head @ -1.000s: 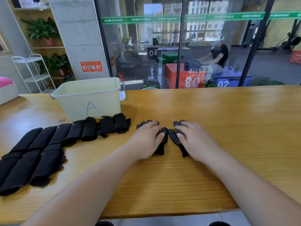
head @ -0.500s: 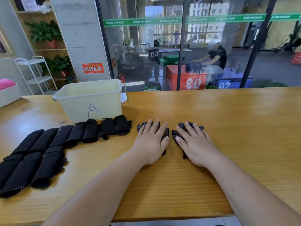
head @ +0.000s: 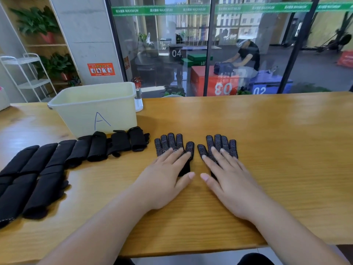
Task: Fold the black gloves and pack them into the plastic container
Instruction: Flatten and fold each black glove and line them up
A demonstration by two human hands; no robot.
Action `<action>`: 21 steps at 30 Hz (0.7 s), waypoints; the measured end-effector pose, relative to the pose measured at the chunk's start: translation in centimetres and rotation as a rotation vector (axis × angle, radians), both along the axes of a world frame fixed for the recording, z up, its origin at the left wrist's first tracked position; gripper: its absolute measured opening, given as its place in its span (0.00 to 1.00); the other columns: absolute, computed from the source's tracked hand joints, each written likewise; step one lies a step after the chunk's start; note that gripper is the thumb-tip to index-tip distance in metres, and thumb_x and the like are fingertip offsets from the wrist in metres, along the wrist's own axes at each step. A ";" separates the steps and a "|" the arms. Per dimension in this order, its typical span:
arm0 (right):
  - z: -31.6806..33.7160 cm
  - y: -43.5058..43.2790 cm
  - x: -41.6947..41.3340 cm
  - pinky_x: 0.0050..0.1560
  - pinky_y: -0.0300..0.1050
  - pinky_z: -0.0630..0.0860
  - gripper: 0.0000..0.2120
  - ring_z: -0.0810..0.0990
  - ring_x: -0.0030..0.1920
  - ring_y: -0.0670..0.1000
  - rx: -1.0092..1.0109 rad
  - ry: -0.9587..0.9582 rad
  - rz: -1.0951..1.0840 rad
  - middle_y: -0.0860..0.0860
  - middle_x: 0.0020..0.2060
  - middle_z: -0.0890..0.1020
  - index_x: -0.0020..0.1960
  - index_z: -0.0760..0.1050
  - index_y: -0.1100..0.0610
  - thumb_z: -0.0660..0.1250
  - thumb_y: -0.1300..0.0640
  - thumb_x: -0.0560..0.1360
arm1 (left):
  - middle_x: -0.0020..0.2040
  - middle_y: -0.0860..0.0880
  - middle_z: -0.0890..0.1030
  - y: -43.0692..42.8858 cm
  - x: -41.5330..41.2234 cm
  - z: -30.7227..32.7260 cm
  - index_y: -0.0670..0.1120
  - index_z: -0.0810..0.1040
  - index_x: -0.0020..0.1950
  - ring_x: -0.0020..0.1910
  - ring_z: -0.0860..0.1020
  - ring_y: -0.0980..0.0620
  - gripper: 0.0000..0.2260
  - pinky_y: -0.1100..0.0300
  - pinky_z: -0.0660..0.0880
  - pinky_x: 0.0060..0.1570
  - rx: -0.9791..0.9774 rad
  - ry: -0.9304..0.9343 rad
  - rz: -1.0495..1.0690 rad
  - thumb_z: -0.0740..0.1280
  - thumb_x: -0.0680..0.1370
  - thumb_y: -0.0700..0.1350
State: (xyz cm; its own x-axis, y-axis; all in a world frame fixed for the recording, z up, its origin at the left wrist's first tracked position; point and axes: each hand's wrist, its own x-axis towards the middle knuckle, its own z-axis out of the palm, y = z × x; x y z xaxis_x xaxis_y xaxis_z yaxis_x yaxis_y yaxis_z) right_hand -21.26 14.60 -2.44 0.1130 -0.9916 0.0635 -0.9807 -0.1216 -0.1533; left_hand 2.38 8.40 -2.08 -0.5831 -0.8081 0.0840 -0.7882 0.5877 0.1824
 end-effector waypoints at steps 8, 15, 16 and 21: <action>-0.3 0.5 0.1 0.85 0.49 0.41 0.39 0.33 0.83 0.41 -0.004 -0.034 0.050 0.39 0.85 0.38 0.86 0.43 0.39 0.32 0.26 0.79 | 0.88 0.55 0.50 0.3 0.1 -0.3 0.56 0.55 0.87 0.86 0.42 0.54 0.33 0.52 0.47 0.85 -0.049 -0.033 -0.028 0.47 0.85 0.70; -0.6 0.6 -0.3 0.65 0.47 0.75 0.22 0.72 0.69 0.48 -0.301 -0.049 -0.115 0.41 0.67 0.77 0.70 0.80 0.45 0.57 0.39 0.83 | 0.64 0.62 0.75 -0.1 0.9 0.2 0.57 0.81 0.69 0.65 0.71 0.57 0.18 0.53 0.77 0.61 -0.160 0.179 -0.002 0.64 0.83 0.62; -0.6 0.7 -0.2 0.63 0.48 0.75 0.22 0.71 0.69 0.48 -0.283 -0.034 -0.125 0.40 0.67 0.76 0.71 0.79 0.43 0.56 0.39 0.83 | 0.62 0.62 0.76 0.0 0.9 0.2 0.57 0.82 0.68 0.63 0.71 0.57 0.17 0.54 0.78 0.58 -0.160 0.176 0.001 0.64 0.83 0.62; -0.6 0.8 -0.1 0.67 0.47 0.74 0.24 0.64 0.75 0.45 -0.193 0.018 -0.109 0.37 0.74 0.69 0.77 0.71 0.37 0.51 0.35 0.85 | 0.60 0.63 0.76 -0.3 1.0 0.1 0.59 0.83 0.65 0.61 0.72 0.58 0.14 0.53 0.79 0.54 -0.171 0.185 0.004 0.66 0.83 0.60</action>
State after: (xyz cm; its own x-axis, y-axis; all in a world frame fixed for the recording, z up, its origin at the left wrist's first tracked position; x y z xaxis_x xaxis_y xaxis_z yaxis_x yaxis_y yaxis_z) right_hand -21.35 15.41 -3.02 0.0087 -0.9676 0.2523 -0.9920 -0.0401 -0.1196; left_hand 3.39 8.14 -2.02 -0.5419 -0.7751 0.3250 -0.7530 0.6195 0.2220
